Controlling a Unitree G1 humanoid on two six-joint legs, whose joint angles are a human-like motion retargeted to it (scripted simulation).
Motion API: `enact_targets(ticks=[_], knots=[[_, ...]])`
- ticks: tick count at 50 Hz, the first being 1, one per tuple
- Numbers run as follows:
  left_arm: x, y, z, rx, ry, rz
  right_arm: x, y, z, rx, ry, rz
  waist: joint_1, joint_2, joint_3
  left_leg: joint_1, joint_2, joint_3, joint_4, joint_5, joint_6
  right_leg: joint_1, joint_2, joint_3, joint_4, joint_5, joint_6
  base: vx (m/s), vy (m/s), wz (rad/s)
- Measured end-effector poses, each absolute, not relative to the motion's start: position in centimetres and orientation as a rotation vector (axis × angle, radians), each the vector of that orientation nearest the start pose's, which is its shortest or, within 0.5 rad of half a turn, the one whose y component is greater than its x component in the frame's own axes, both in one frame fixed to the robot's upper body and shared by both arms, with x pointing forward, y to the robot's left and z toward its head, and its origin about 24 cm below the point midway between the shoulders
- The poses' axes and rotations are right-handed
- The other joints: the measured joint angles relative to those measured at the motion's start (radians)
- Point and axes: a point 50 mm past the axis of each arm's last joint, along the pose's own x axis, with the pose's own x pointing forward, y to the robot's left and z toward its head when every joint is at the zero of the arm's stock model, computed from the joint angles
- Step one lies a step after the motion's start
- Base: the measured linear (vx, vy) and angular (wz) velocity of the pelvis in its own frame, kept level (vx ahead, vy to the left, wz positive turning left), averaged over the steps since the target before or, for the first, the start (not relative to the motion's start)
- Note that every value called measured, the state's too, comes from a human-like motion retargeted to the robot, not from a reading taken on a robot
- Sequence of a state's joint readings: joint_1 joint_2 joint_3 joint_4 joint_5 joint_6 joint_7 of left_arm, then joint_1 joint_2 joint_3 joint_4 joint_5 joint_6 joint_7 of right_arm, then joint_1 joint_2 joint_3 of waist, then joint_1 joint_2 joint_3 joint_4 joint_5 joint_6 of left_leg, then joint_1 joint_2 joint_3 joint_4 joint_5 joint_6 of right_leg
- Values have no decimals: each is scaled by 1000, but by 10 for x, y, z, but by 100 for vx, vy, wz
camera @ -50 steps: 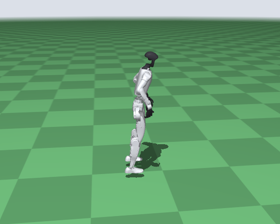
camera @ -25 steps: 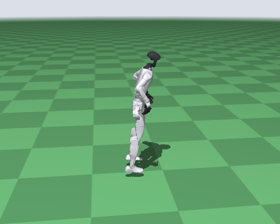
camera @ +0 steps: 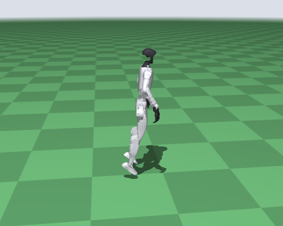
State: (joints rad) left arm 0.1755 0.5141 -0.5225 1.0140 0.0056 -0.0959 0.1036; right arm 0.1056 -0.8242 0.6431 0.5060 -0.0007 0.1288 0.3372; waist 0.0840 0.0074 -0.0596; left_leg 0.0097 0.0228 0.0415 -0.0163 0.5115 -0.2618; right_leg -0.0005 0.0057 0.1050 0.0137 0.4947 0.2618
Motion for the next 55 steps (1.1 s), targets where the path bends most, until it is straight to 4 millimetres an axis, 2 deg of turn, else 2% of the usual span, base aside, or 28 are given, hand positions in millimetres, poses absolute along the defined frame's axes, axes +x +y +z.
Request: enact_targets(ticks=[2,3,5,7,8,10,11,12,13,15,16,17,18,20,22,23,25,27,28,30,32,35,39,43,45,48,52,55], knots=[[7,267,-155,441,1343,58,87,-298,-120,-848,1365,640,15,34,28,60,-37,-16,306,-12,86,107,8,152,221,7,-27,31,26,-61],[-6,261,-158,335,1413,143,81,-304,-126,-852,1468,601,18,74,97,78,-14,3,579,-82,153,137,76,154,490,-57,-106,12,5,-53],[-15,257,-161,231,1495,228,92,-309,-130,-812,1571,486,37,122,141,-80,64,27,1231,-250,254,-31,223,100,1173,-185,-212,-12,-19,-58],[-14,268,-159,282,1522,259,120,-298,-129,-750,1531,393,91,108,37,-379,89,-8,1714,-298,265,-354,303,-14,1679,-168,-304,-28,-38,-96],[-15,275,-157,334,1535,255,135,-292,-127,-736,1477,364,104,101,21,-455,84,-16,1853,-296,263,-436,297,-68,1824,-145,-367,-23,-28,-59],[-17,290,-153,452,1555,213,163,-278,-121,-709,1350,352,98,82,-4,-563,84,-31,1960,-295,287,-518,298,-82,1926,-175,-388,-11,-4,26],[-18,295,-150,492,1559,193,172,-271,-118,-697,1299,367,84,71,-19,-581,88,-39,1901,-315,282,-508,291,-28,1851,-237,-337,2,20,88],[-19,300,-148,521,1560,180,179,-264,-116,-687,1255,383,71,59,-30,-580,94,-38,1815,-339,271,-483,262,20,1746,-299,-294,9,30,92],[-22,304,-146,528,1556,181,182,-259,-116,-686,1227,399,60,43,-34,-541,104,-17,1677,-371,250,-431,189,57,1584,-362,-269,13,25,76],[-26,312,-141,507,1518,233,182,-253,-116,-714,1191,410,43,19,50,-295,106,27,1284,-416,172,-174,47,70,1119,-426,-229,21,11,56],[-21,318,-137,497,1464,288,185,-253,-115,-743,1163,391,42,10,120,-130,97,43,1038,-401,131,3,8,78,816,-384,-188,21,-1,35],[-14,324,-133,492,1405,335,189,-253,-112,-762,1136,380,46,-7,159,-14,81,54,805,-374,96,124,-30,95,544,-338,-144,12,-4,14],[-2,330,-128,494,1335,363,197,-253,-107,-761,1111,385,59,-42,137,4,50,58,598,-326,75,135,-65,128,335,-283,-91,0,0,0],[30,340,-116,513,1177,393,221,-255,-90,-745,1013,365,76,-81,108,2,11,24,285,-265,42,92,-91,180,94,-256,-30,-19,-2,10],[71,348,-100,517,1016,454,255,-260,-60,-726,869,274,71,-84,162,-25,7,9,263,-472,125,49,-77,177,106,-472,-105,-35,0,46],[96,352,-90,498,932,509,275,-264,-40,-708,780,190,62,-82,230,-49,4,12,361,-673,211,23,-64,160,214,-668,-175,-43,-1,68],[134,354,-76,424,821,616,302,-272,-8,-665,636,4,43,-75,380,-139,-1,5,687,-1025,413,-77,-27,125,599,-1051,-313,-44,-3,70],[159,345,-72,320,768,697,310,-275,1,-604,573,-172,31,-63,482,-251,10,-13,964,-1139,524,-188,5,89,903,-1183,-380,-34,-6,49],[168,338,-73,270,750,718,309,-275,-2,-569,570,-240,25,-60,511,-283,12,-18,1028,-1148,524,-221,6,74,975,-1188,-378,-19,-2,35],[185,321,-74,204,712,726,300,-269,-16,-500,591,-333,19,-62,540,-291,4,-17,1034,-1132,476,-234,-13,63,993,-1169,-338,-5,1,13],[191,305,-77,225,686,682,282,-259,-39,-471,644,-315,30,-62,521,-242,4,-5,915,-1071,419,-192,-24,76,873,-1112,-285,8,1,-29],[184,287,-86,302,685,601,242,-247,-75,-496,748,-204,43,-58,426,-167,2,18,652,-914,366,-135,-38,105,614,-950,-233,10,2,-41],[160,267,-108,268,780,537,182,-246,-116,-507,970,-58,26,-37,266,-74,12,30,274,-699,241,-69,-62,81,267,-721,-168,5,2,-12],[148,250,-124,215,875,472,140,-249,-139,-524,1160,44,6,-22,174,-36,21,46,114,-630,160,-45,-69,63,123,-657,-136,-1,0,-5],[152,245,-127,256,901,428,133,-251,-142,-563,1199,45,5,-23,168,-26,18,59,86,-632,160,-48,-72,76,113,-671,-134,-6,-1,-26],[164,239,-131,426,943,301,132,-252,-145,-619,1217,0,4,-26,195,-21,14,70,90,-642,178,-54,-72,95,129,-689,-146,-8,-1,-23],[176,229,-133,732,976,-4,138,-249,-144,-647,1226,59,-13,-21,225,-28,21,81,121,-659,175,-49,-72,92,131,-690,-143,-5,-1,-5],[187,224,-129,889,927,-187,148,-245,-141,-645,1189,147,-26,-16,228,-32,29,85,135,-666,170,-45,-68,89,128,-700,-128,0,0,0]])
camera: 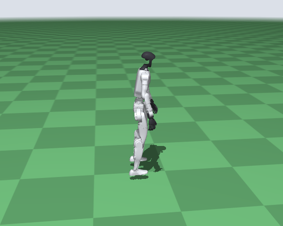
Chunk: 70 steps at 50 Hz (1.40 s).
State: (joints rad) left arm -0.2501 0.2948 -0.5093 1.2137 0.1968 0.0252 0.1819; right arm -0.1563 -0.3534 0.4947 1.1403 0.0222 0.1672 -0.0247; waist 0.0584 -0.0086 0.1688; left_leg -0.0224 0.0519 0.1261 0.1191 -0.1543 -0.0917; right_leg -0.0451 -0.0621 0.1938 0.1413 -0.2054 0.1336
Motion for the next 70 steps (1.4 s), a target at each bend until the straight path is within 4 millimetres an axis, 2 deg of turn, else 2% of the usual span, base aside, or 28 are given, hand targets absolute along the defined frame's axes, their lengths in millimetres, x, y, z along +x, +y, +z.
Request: enact_targets(ticks=[4,10,17,22,25,27,31,33,35,38,40,42,43,45,47,48,50,52,54,56,57,58,60,63,65,67,68,70], knots=[[204,220,-116,898,783,-182,171,-237,-131,-677,1068,178,-6,-1,3,0,10,17,17,-13,6,-5,11,21,10,-16,4,0,-2,-28],[216,219,-94,704,610,12,198,-226,-107,-678,852,160,-17,-15,16,-5,16,41,15,-14,9,-21,17,44,7,-15,8,0,-1,-13],[203,227,-89,454,590,181,184,-233,-101,-528,852,157,-17,-38,60,-37,14,58,-27,33,8,-67,15,62,-33,59,41,-1,0,-5],[197,232,-96,324,648,306,183,-241,-107,-506,912,81,-27,-53,170,-83,8,54,-47,30,15,-119,14,72,-53,80,33,-14,0,-8],[207,229,-95,227,661,379,195,-244,-104,-451,912,14,-65,-49,287,-169,-8,-6,74,-15,66,-177,15,72,46,37,-29,-25,2,53],[215,225,-93,181,667,409,203,-245,-101,-384,903,-30,-93,-37,339,-321,-15,-49,315,-99,134,-296,30,56,262,-65,-67,-26,5,87],[226,221,-96,156,726,418,214,-255,-99,-317,951,-87,-105,1,349,-685,-15,-91,881,-317,262,-625,72,10,815,-307,-124,-14,5,54],[228,225,-97,172,754,403,226,-261,-92,-372,960,-73,-95,8,343,-784,-9,-88,1044,-381,304,-727,86,6,986,-374,-159,0,0,0],[225,233,-97,211,752,390,243,-264,-78,-477,899,-25,-85,6,316,-826,-4,-75,1099,-404,326,-777,93,14,1048,-395,-178,7,5,-24],[198,250,-97,306,704,358,248,-264,-46,-615,715,98,-76,-13,236,-713,-13,-34,898,-315,309,-685,62,38,869,-309,-157,25,3,-23],[171,262,-96,372,699,293,233,-267,-27,-654,651,209,-59,-26,188,-502,-36,-12,577,-130,241,-495,21,53,573,-130,-124,47,0,-21],[141,271,-101,404,744,212,207,-276,-22,-669,695,314,-31,-28,118,-237,-57,-34,123,230,86,-259,-30,48,165,206,-39,56,-2,-14],[123,273,-106,406,783,165,192,-281,-26,-671,751,369,-17,-20,69,-139,-47,-50,-53,399,-33,-172,-43,31,4,380,51,52,-6,21],[104,271,-117,379,856,113,169,-292,-42,-684,890,442,-11,12,-22,-43,-16,-76,-183,586,-170,-69,-6,-44,-122,595,128,44,-15,68],[87,259,-132,298,945,158,145,-306,-70,-723,1069,447,-6,38,-70,17,-25,-102,-84,661,-151,31,19,43,-102,689,128,27,-3,50],[76,250,-139,249,996,196,132,-313,-82,-745,1163,436,-4,49,-66,30,-52,-114,62,662,-94,88,23,144,-44,713,128,13,16,18],[65,232,-150,169,1087,225,123,-330,-93,-756,1311,371,-24,114,14,2,-60,-114,576,529,76,132,144,207,375,628,64,1,16,20],[58,228,-154,159,1144,225,134,-340,-93,-726,1331,224,-36,165,51,-132,4,-104,1175,353,152,-22,271,75,992,512,-20,-15,-11,-1],[49,232,-157,197,1193,232,150,-340,-94,-678,1291,77,-29,188,1,-315,51,-112,1611,286,163,-234,315,-64,1432,514,-124,-21,-25,-42],[37,239,-159,282,1255,200,159,-335,-95,-622,1261,-2,-26,189,-40,-439,39,-122,1853,267,165,-357,324,-155,1660,561,-226,-20,-24,-27],[32,242,-160,334,1290,167,161,-332,-97,-599,1258,-12,-26,187,-56,-482,25,-122,1904,270,170,-387,331,-172,1697,569,-249,-13,-9,25],[27,244,-162,390,1326,128,161,-329,-99,-586,1263,-4,-28,184,-69,-504,9,-120,1895,291,171,-389,349,-152,1675,547,-228,-5,10,55],[21,248,-164,475,1390,64,156,-324,-103,-593,1290,46,-24,177,-90,-493,-14,-116,1751,324,140,-329,350,-32,1497,440,-127,4,34,60],[9,249,-166,481,1429,81,140,-318,-112,-658,1349,167,24,151,-73,-289,17,-45,1282,222,60,-108,140,26,923,296,-87,8,24,-22],[9,253,-163,444,1384,154,141,-313,-112,-678,1341,219,50,117,-69,-166,7,0,897,204,29,31,47,55,443,341,-19,2,2,-39],[24,260,-158,403,1290,239,169,-307,-103,-664,1248,205,73,64,-78,-98,-46,9,486,262,-9,64,-17,112,92,413,66,-14,-2,-58],[32,265,-154,388,1244,280,187,-303,-95,-653,1174,167,79,56,-75,-72,-54,-4,330,257,-24,50,-16,127,21,372,71,-27,-3,-61],[52,276,-148,365,1172,368,229,-296,-74,-614,1009,48,67,54,-24,-40,-49,-21,220,37,36,16,12,119,49,104,-14,-36,-3,-38]])
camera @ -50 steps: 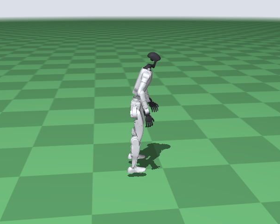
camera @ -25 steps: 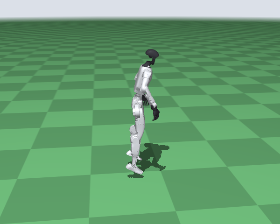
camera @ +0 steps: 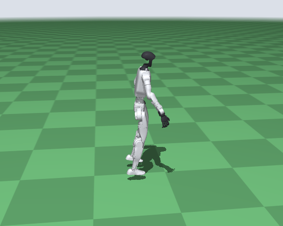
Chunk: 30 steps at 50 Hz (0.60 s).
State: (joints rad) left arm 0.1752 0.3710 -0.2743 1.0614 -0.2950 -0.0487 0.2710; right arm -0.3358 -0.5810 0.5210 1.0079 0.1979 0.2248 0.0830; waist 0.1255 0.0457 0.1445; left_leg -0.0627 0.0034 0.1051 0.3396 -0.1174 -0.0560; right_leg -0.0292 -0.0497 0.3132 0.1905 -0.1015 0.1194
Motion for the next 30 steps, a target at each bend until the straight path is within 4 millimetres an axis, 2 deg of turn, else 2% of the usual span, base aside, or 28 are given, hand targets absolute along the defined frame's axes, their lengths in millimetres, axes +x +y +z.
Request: enact_targets(ticks=[2,3,4,5,7,8,10,14,17,20,22,25,30], knots=[[72,286,-143,358,1151,444,261,-285,-56,-552,869,-95,-41,-9,117,-37,3,-9,235,-374,187,-92,49,-39,358,-391,-148,-40,-9,16],[80,290,-141,365,1154,469,269,-279,-52,-518,825,-157,-61,-12,173,-83,19,-17,407,-495,285,-144,82,-67,551,-510,-219,-34,-27,34],[90,293,-138,375,1141,488,274,-272,-52,-483,799,-208,-72,0,216,-124,70,-34,545,-558,318,-180,131,-107,674,-552,-274,-27,-43,33],[102,296,-135,387,1120,506,275,-265,-54,-447,782,-254,-77,18,254,-163,137,-55,664,-591,318,-209,189,-153,763,-557,-320,-16,-21,55],[127,286,-129,394,1028,498,255,-259,-73,-385,815,-344,-91,10,257,-185,81,-61,684,-563,305,-209,121,-186,774,-544,-247,-2,18,90],[137,281,-126,392,969,489,240,-257,-84,-360,847,-369,-91,-19,241,-162,36,-55,617,-521,268,-188,71,-181,734,-535,-199,11,17,64],[150,274,-118,367,867,471,208,-249,-107,-323,924,-382,-59,-52,183,-102,4,-41,443,-418,194,-137,36,-152,583,-467,-135,16,2,-7],[145,268,-118,287,836,433,152,-247,-136,-294,1091,-340,-19,-67,17,3,9,15,24,-155,85,-56,20,-98,179,-212,-69,11,-2,-47],[134,267,-126,299,908,375,125,-254,-144,-251,1198,-239,-45,-67,-83,37,19,62,-180,-35,2,-14,2,-106,-50,-83,-12,0,0,0],[138,267,-130,389,963,295,118,-268,-142,-254,1236,-160,-72,-68,-135,35,22,85,-251,-28,-38,-11,-6,-128,-136,-64,28,-7,-2,1],[152,267,-129,462,976,275,123,-279,-138,-308,1229,-175,-79,-68,-135,31,23,87,-256,-56,-24,-21,-2,-131,-136,-85,29,-10,-1,-5],[175,265,-124,528,993,291,131,-291,-133,-400,1227,-245,-80,-69,-102,30,26,85,-235,-83,20,-29,6,-123,-105,-103,16,-10,-1,-7],[215,257,-106,501,895,296,147,-288,-128,-399,1215,-240,-81,-77,-53,39,36,90,-194,-77,8,-15,13,-114,-78,-88,33,-4,-1,-2]])
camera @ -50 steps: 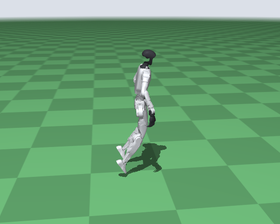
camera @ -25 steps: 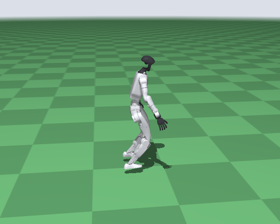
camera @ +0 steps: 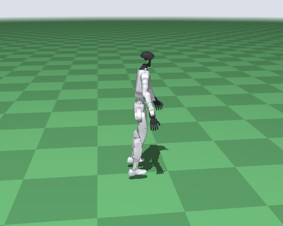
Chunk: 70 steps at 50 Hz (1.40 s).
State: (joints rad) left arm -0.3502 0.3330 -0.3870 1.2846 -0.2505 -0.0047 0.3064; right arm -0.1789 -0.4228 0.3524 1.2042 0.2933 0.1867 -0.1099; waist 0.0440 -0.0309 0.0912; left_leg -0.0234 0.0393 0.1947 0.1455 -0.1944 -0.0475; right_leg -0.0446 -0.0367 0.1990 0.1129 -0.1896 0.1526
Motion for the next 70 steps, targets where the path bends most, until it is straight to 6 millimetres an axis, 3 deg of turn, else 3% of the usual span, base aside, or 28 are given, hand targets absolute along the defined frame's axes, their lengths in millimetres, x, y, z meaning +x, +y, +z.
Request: enact_targets(ticks=[5,10,15,24,27,30,32,34,37,40,43,45,47,50,52,53,55,56,57,58,59,60,62,64,66,68,70], knots=[[245,250,-81,480,693,259,164,-276,-124,-438,1135,-147,18,-16,0,13,2,27,5,-9,0,0,4,25,11,-14,1,2,-1,-27],[245,245,-79,481,662,225,168,-274,-124,-415,1137,-141,19,-12,-7,26,3,39,-12,2,7,6,5,34,-3,1,-5,1,0,-5],[232,245,-90,514,717,189,167,-276,-123,-353,1121,-146,10,-3,-12,32,0,34,-21,-3,6,9,4,28,1,-6,-2,5,2,6],[185,257,-112,512,824,228,171,-278,-108,-336,998,-82,24,1,-4,8,-1,53,-40,9,0,-31,4,51,-10,21,15,3,1,-8],[172,258,-116,460,832,272,171,-280,-98,-293,959,-37,34,-6,34,-35,-5,57,-30,22,2,-67,-4,59,-23,49,36,-9,1,-13],[171,255,-116,402,824,298,173,-283,-89,-276,951,21,39,-26,119,-117,-40,1,55,-33,50,-97,-31,75,-42,70,55,-21,3,-9],[177,252,-112,354,797,326,181,-281,-84,-324,938,62,35,-23,208,-186,-49,-59,147,-81,87,-120,-22,89,-20,55,28,-31,5,-27],[187,250,-105,293,750,372,198,-275,-78,-393,893,89,26,0,307,-255,-13,-84,245,-94,120,-176,30,103,82,3,-40,-35,6,-49],[207,248,-92,221,684,444,229,-255,-70,-436,806,85,7,14,419,-435,46,-102,526,-192,197,-374,134,117,428,-151,-123,-34,4,-37],[223,248,-88,236,699,463,248,-233,-73,-364,777,-3,-28,12,429,-702,55,-135,900,-332,257,-612,185,77,781,-322,-143,-22,1,33],[255,246,-75,336,714,371,272,-226,-63,-274,719,-125,-45,28,429,-883,27,-156,1117,-396,273,-787,175,26,1030,-433,-206,-9,1,66],[272,245,-61,424,649,311,287,-225,-44,-251,616,-152,-44,38,416,-932,10,-156,1168,-409,286,-843,168,21,1109,-451,-243,3,1,42],[278,247,-40,492,485,301,294,-223,-9,-255,449,-105,-46,48,386,-907,3,-154,1120,-385,288,-816,155,20,1061,-428,-246,18,2,21],[251,259,-13,527,266,284,276,-214,51,-305,243,134,-47,43,319,-710,6,-129,847,-261,260,-608,112,23,746,-284,-203,41,4,-11],[214,272,-10,480,244,298,255,-218,76,-366,195,253,-32,11,263,-462,-16,-99,468,-12,188,-367,49,51,344,-1,-142,62,4,-45],[192,278,-14,440,268,317,244,-224,81,-390,201,281,-17,-13,226,-321,-37,-87,226,178,127,-247,5,66,125,192,-87,66,3,-62],[145,285,-34,330,378,348,221,-240,71,-408,284,314,23,-22,130,-108,-32,-80,-142,517,-78,-99,-20,68,-122,508,109,62,-6,-57],[128,288,-46,257,449,382,211,-250,54,-402,371,317,29,3,89,-62,14,-112,-174,581,-159,-48,34,35,-138,591,109,56,-22,-6],[109,288,-60,177,524,426,198,-259,34,-399,475,316,30,21,54,-26,27,-133,-171,631,-194,1,56,29,-137,660,109,47,2,43],[88,284,-76,87,616,486,181,-270,8,-405,611,312,19,24,30,-7,-25,-130,-99,654,-134,47,17,78,-101,700,109,39,32,63],[71,279,-91,21,716,543,164,-280,-16,-409,753,304,6,51,48,2,-33,-123,94,624,-51,103,30,88,17,702,32,36,41,80],[55,274,-107,-37,821,595,146,-289,-40,-408,900,298,-9,89,88,8,-20,-115,347,567,45,163,69,80,176,686,-84,28,17,73],[27,270,-132,-10,1049,639,116,-305,-77,-400,1139,221,-19,155,144,-80,71,-99,1006,384,180,54,184,-6,878,494,-223,8,0,45],[13,271,-150,81,1246,680,99,-317,-106,-435,1307,102,-3,191,68,-304,105,-141,1534,299,208,-185,275,-76,1419,447,-256,-6,-16,6],[-5,270,-159,167,1424,684,79,-328,-120,-480,1437,-11,0,212,27,-413,66,-182,1824,287,197,-290,346,-133,1703,492,-280,-2,-22,9],[-13,265,-162,205,1525,649,66,-336,-124,-482,1507,-98,-10,227,-11,-480,41,-191,1897,317,202,-338,374,-152,1769,514,-285,5,-5,44],[-8,259,-164,204,1519,599,58,-339,-124,-442,1513,-161,-31,233,-40,-486,32,-197,1762,359,172,-316,364,-86,1630,450,-233,14,23,79]])
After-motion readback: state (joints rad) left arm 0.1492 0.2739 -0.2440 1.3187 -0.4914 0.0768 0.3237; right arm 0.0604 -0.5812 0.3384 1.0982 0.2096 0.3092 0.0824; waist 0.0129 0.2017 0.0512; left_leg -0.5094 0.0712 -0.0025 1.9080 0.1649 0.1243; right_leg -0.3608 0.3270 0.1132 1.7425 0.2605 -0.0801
